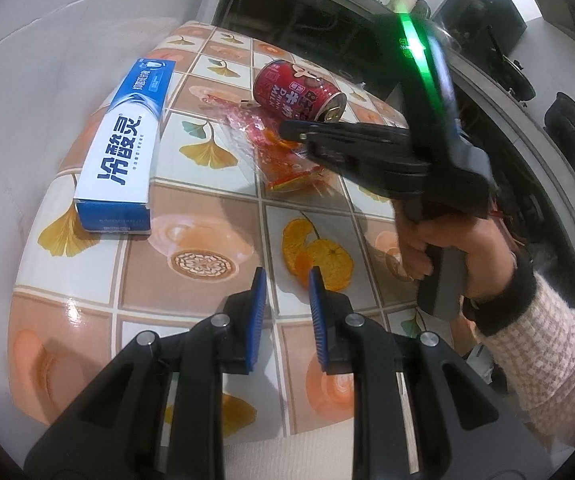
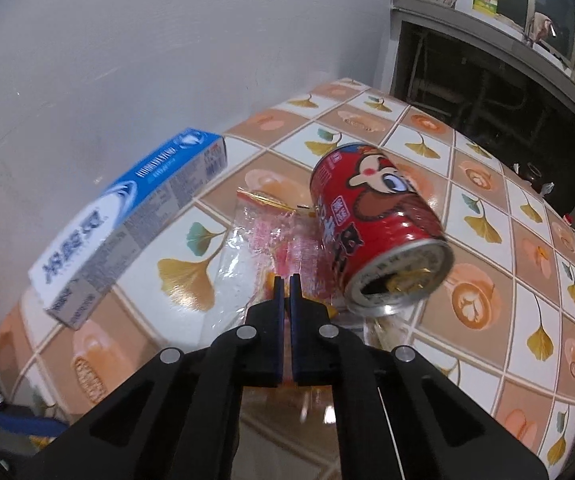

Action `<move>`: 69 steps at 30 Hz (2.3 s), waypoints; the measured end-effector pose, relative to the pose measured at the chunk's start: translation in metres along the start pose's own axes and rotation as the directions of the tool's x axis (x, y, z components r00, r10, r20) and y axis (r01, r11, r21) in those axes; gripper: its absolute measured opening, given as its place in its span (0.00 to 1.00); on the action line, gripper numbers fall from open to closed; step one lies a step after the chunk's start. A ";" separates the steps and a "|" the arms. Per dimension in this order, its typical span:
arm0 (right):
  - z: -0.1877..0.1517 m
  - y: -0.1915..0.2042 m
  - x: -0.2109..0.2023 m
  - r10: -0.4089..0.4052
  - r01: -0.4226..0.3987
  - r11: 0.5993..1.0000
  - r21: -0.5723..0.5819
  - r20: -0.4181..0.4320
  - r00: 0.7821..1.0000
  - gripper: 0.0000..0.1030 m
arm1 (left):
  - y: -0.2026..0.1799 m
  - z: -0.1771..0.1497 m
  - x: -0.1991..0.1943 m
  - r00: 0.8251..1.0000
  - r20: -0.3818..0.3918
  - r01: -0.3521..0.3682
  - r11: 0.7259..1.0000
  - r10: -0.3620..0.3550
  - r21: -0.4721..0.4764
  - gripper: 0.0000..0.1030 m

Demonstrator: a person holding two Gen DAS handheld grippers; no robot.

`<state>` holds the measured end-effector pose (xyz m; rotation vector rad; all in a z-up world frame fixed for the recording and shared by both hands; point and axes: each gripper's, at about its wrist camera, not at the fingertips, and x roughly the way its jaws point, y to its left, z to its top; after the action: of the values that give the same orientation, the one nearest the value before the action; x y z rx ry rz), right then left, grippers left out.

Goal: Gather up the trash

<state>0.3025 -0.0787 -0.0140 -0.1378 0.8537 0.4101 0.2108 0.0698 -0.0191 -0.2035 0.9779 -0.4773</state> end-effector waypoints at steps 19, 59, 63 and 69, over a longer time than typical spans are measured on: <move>-0.050 0.030 -0.076 0.135 -0.135 0.987 -0.089 -0.007 0.991 0.03 | 0.006 -0.003 -0.001 1.000 0.005 0.006 1.000 -0.006 -0.021 0.19; -0.065 0.012 -0.031 0.254 -0.219 0.961 0.167 -0.229 0.940 0.14 | -0.007 0.004 -0.071 0.951 0.268 -0.186 0.977 0.153 0.101 0.59; -0.064 0.011 -0.032 0.251 -0.216 0.962 0.168 -0.223 0.942 0.07 | 0.007 0.027 -0.067 0.922 0.260 -0.313 0.948 0.288 0.058 0.72; -0.070 0.004 -0.038 0.269 -0.230 0.953 0.195 -0.200 0.942 0.05 | 0.033 0.063 -0.034 0.916 0.168 -0.373 0.927 0.364 0.026 0.73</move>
<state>0.2294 -0.1057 -0.0304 0.0854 1.1313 0.5656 0.2574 0.1116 0.0285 -0.0018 0.8186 -0.1381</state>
